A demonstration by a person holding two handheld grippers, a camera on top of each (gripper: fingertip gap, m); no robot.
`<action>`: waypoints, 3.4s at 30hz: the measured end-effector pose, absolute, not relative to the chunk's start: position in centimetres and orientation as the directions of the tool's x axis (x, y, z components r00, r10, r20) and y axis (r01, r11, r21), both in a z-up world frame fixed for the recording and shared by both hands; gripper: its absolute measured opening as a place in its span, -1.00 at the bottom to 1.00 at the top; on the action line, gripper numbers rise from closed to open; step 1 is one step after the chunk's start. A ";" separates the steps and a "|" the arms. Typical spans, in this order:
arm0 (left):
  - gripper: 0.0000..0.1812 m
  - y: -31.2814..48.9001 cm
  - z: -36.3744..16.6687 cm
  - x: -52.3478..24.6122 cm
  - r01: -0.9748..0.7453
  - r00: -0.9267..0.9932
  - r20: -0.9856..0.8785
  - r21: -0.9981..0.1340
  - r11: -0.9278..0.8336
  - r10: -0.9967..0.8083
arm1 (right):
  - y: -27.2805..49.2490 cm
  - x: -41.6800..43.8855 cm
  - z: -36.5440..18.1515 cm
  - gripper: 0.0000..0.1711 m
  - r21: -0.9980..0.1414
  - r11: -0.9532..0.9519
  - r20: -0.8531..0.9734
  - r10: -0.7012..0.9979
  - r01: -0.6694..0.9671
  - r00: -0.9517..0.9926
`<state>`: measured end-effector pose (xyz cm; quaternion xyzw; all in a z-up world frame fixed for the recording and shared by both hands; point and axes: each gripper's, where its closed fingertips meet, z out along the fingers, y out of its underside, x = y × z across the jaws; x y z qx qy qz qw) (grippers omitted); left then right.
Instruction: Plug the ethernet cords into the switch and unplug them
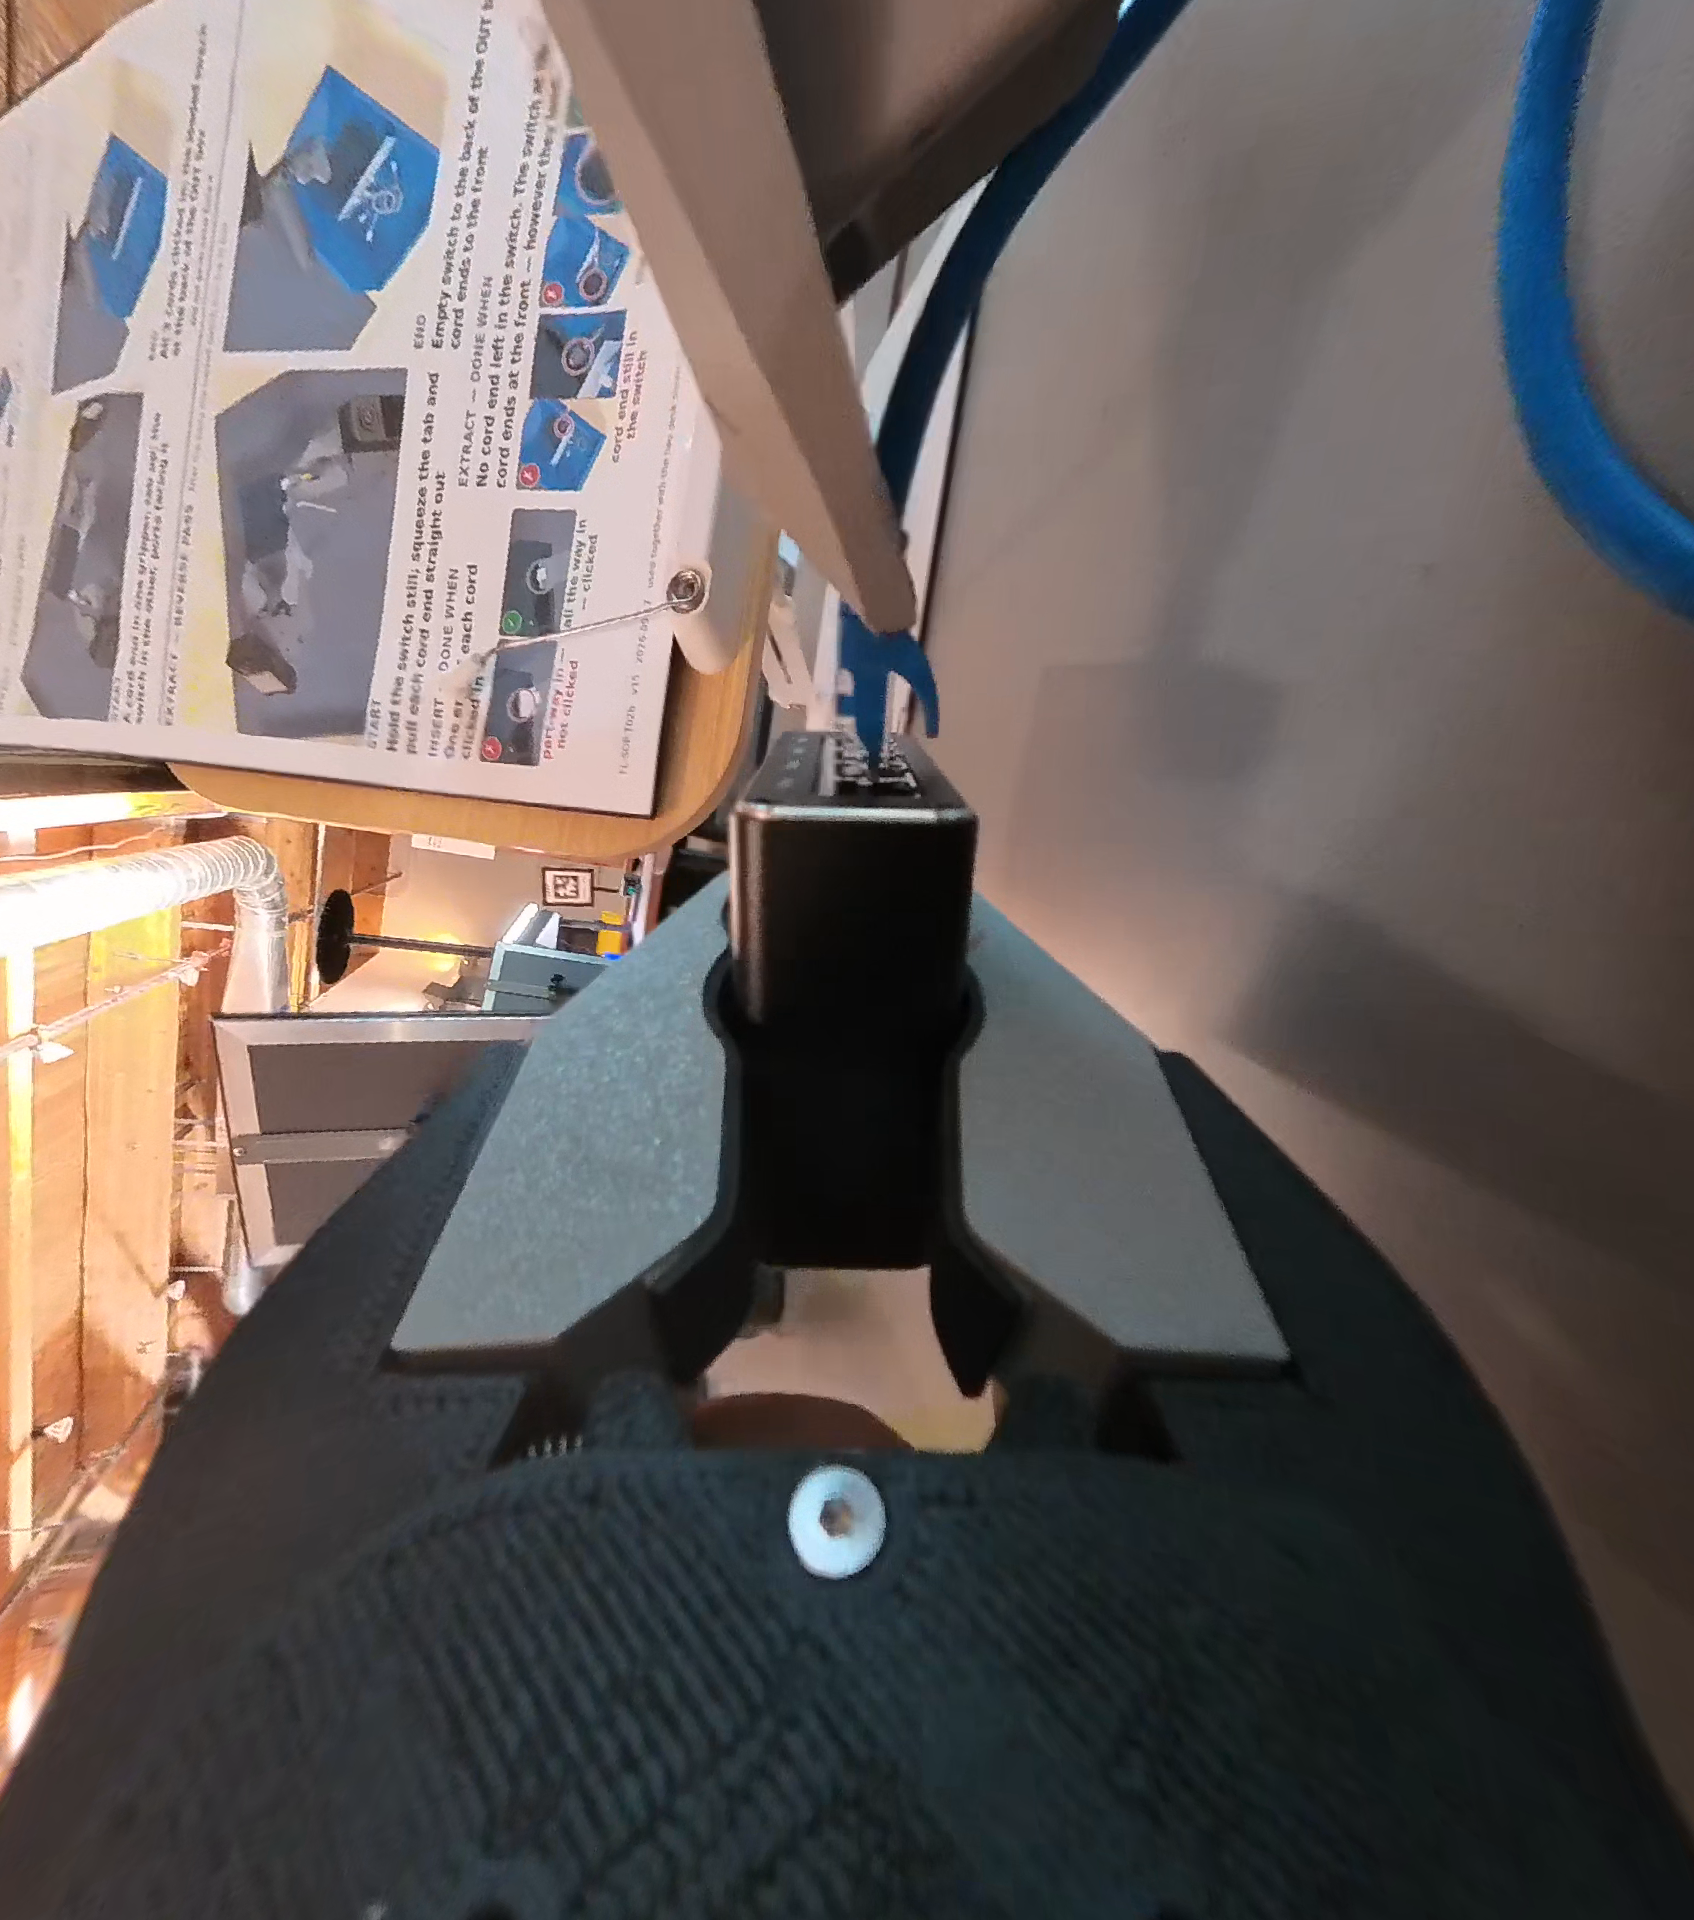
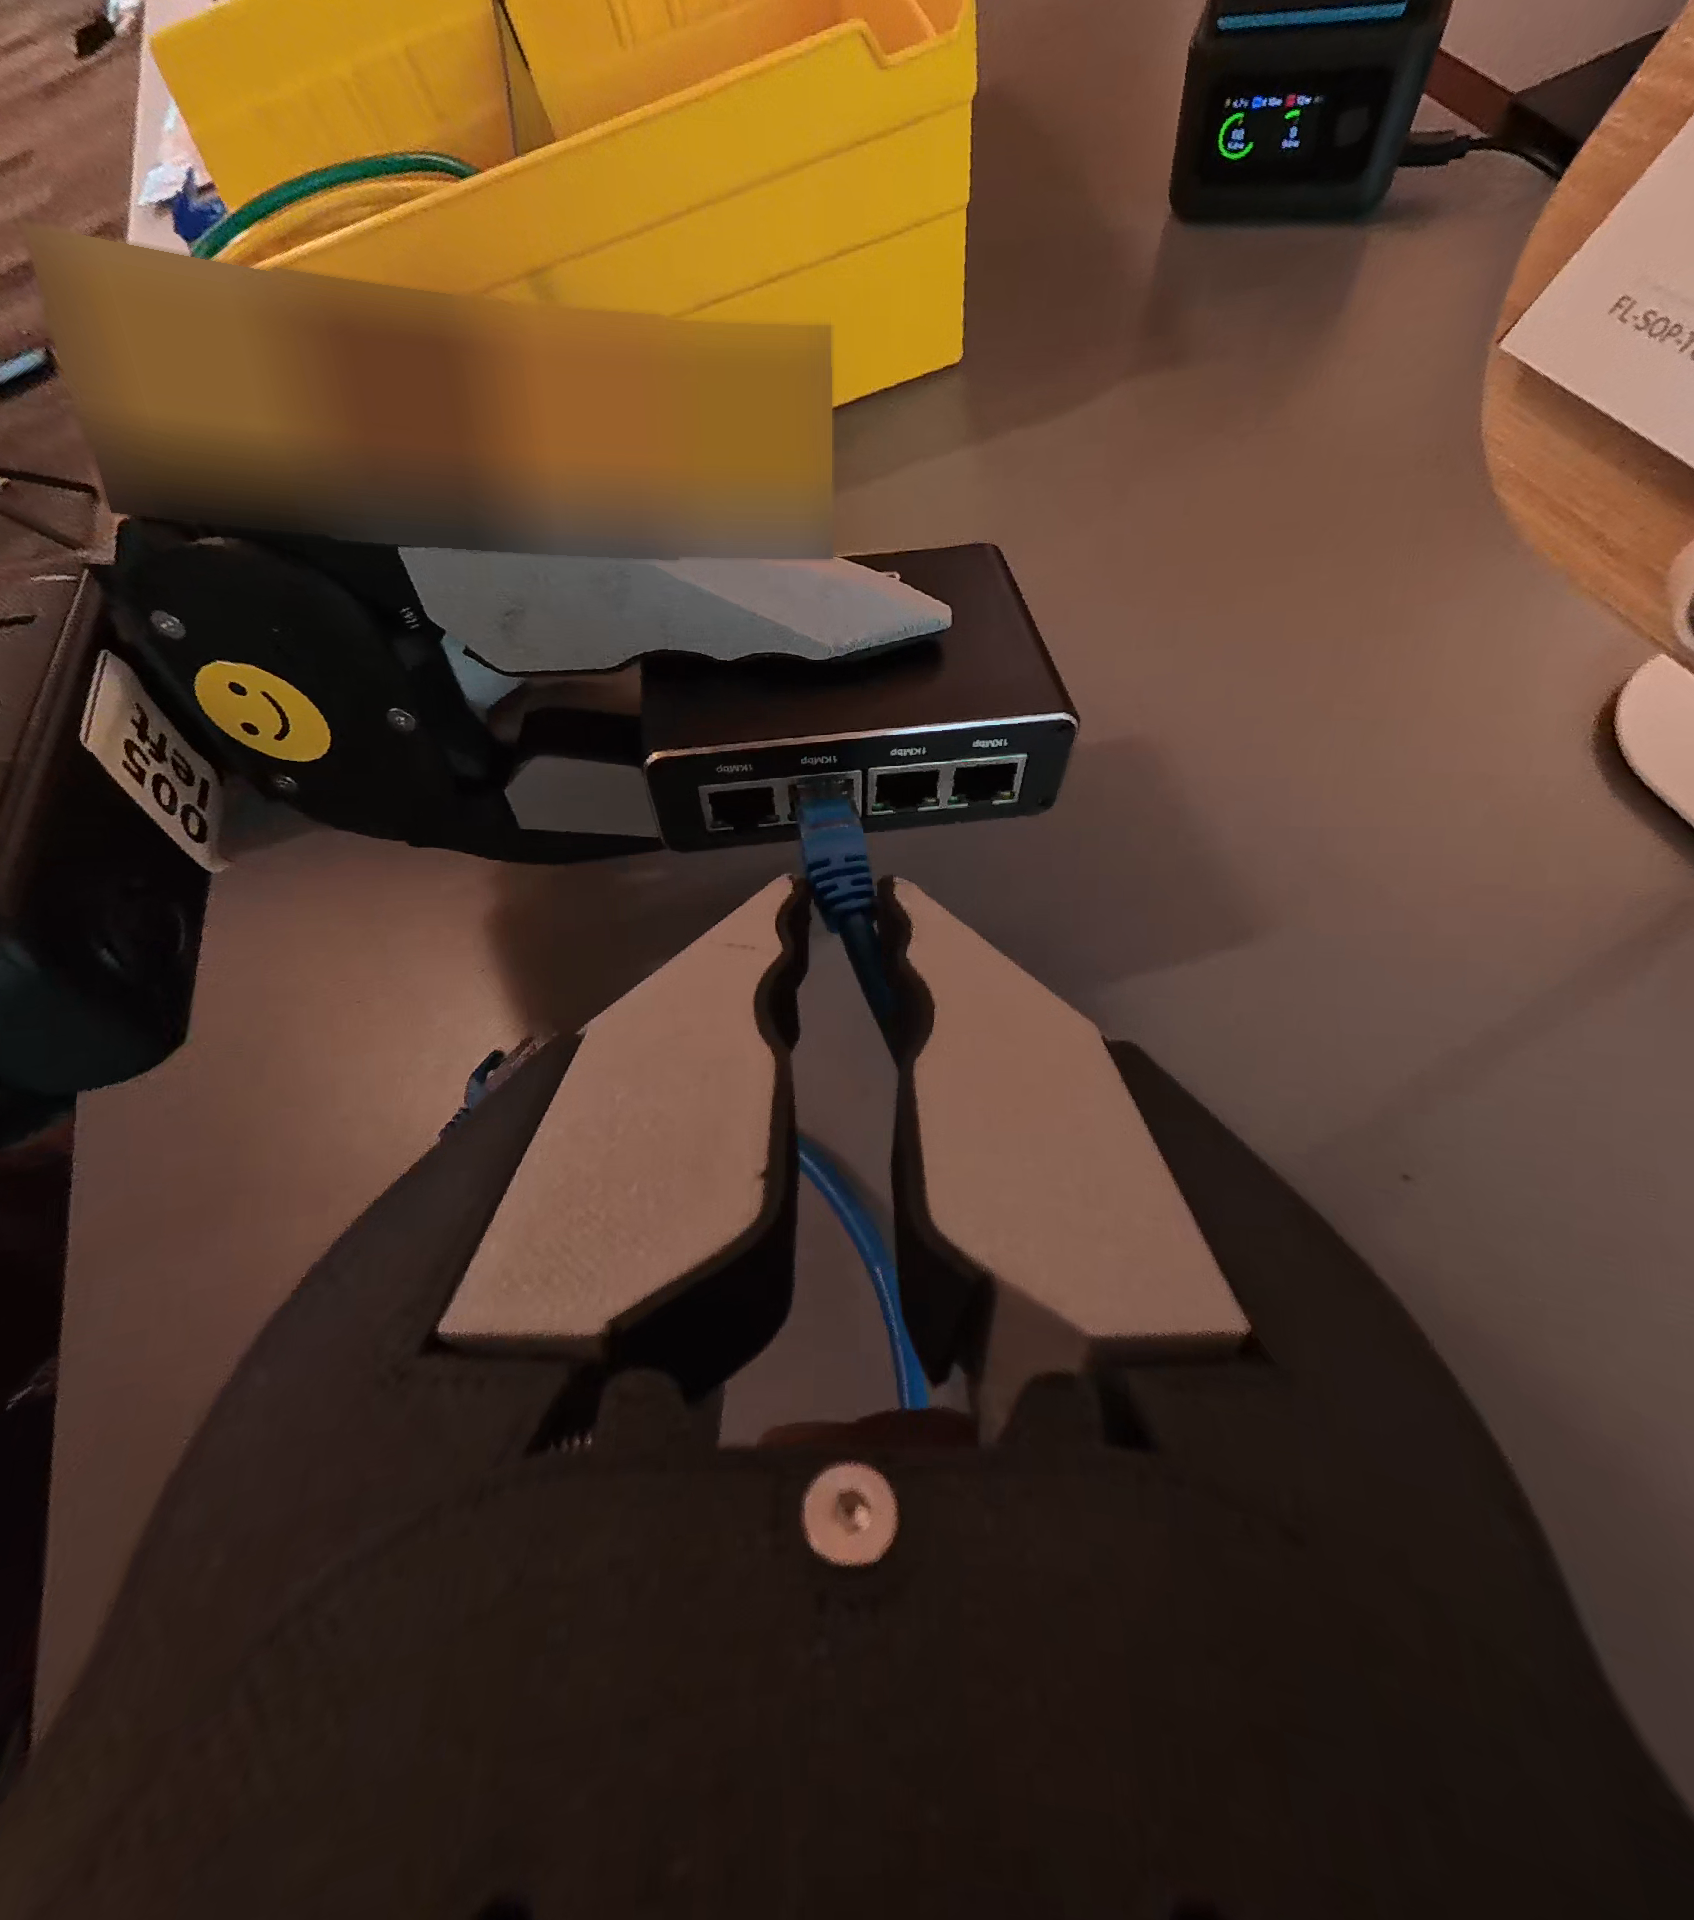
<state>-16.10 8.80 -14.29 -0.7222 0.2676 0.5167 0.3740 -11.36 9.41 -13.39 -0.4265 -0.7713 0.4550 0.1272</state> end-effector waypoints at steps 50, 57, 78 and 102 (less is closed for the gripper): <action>-0.64 8.2 -8.4 -9.4 -0.133 0.974 -0.133 -0.991 0.010 -0.182 | 9.2 -8.7 -6.0 -0.28 -0.927 -0.097 -0.362 0.485 0.362 -0.796; -0.64 8.9 -10.6 -8.3 -0.241 0.951 -0.220 -0.967 -0.080 -0.215 | 7.6 -9.0 -9.5 -0.46 -0.939 0.151 -0.173 0.570 0.310 -0.803; -0.63 9.1 -12.8 -10.9 -0.757 0.623 -0.781 -0.594 -0.272 -0.027 | 12.4 -10.6 -9.4 -0.41 -0.917 0.036 -0.262 0.696 0.397 -0.668; -0.34 8.6 -15.9 -5.9 -0.745 0.665 -0.681 -0.633 -0.210 -0.306 | 12.3 -10.8 -12.4 -0.40 -0.873 0.155 -0.214 0.729 0.462 -0.650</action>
